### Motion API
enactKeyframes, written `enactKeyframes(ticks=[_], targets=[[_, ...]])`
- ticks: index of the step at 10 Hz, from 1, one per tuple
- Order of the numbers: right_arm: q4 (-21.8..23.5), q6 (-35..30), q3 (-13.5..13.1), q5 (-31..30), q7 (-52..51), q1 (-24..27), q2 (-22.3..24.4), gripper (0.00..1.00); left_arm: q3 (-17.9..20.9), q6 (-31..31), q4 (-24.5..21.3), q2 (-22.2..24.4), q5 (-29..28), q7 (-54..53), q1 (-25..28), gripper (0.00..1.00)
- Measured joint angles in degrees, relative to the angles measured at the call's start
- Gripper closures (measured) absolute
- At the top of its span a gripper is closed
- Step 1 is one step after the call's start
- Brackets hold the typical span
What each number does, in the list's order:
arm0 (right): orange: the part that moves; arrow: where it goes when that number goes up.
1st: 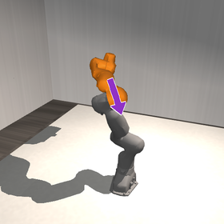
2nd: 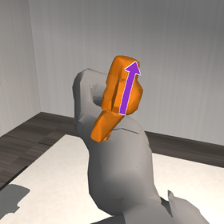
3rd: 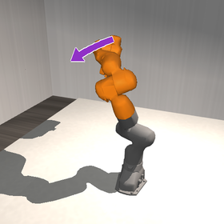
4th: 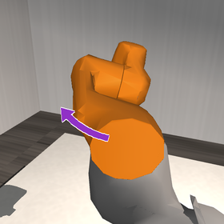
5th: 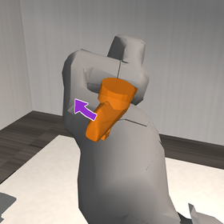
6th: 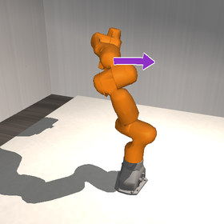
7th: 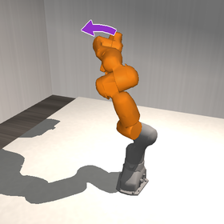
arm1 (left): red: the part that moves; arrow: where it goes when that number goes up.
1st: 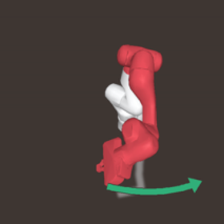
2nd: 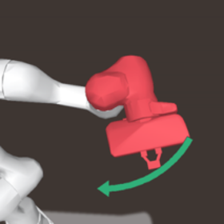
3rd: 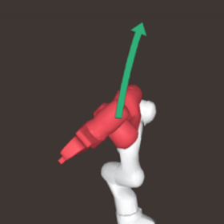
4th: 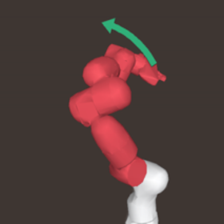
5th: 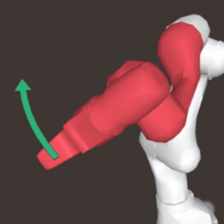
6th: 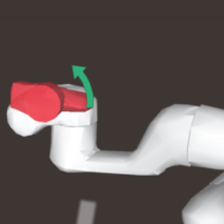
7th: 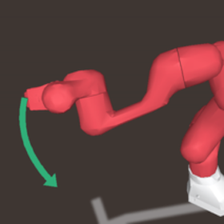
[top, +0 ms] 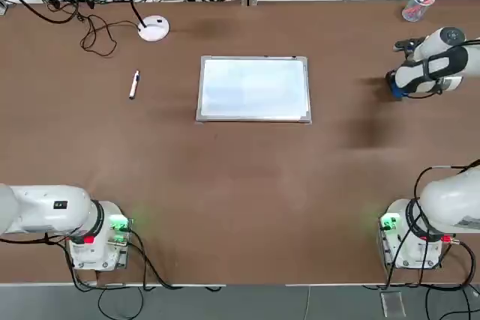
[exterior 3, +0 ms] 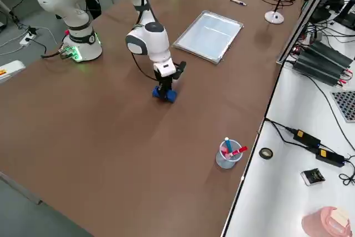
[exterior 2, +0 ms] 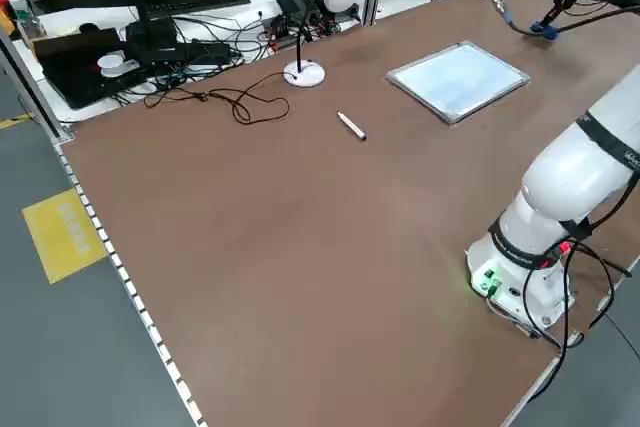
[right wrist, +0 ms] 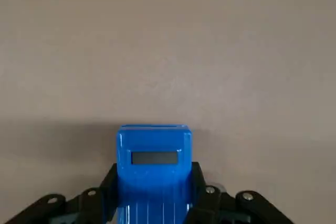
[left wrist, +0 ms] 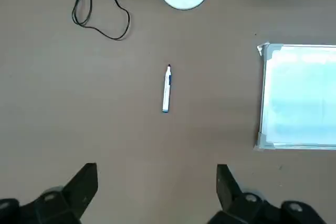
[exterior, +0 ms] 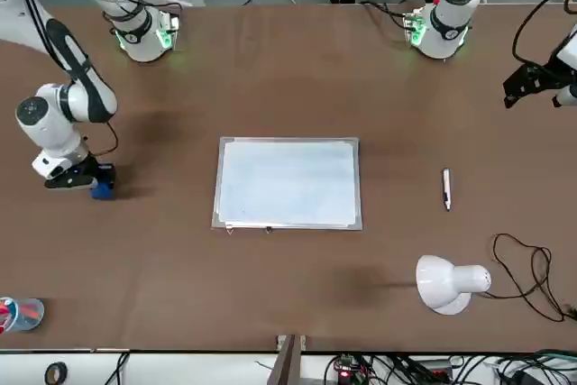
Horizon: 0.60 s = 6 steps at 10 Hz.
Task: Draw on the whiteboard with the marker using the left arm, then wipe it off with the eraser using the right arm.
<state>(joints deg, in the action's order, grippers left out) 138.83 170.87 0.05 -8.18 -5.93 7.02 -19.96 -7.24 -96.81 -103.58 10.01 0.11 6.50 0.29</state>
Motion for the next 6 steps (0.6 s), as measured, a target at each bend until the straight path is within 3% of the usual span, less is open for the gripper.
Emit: enactKeyframes(ticks=[6], targets=[[0.02,0.28,0.01,0.0,0.84,0.0,-0.24,0.42,0.0,0.0,0.0,0.0,0.0,-0.02,0.0,0.0]])
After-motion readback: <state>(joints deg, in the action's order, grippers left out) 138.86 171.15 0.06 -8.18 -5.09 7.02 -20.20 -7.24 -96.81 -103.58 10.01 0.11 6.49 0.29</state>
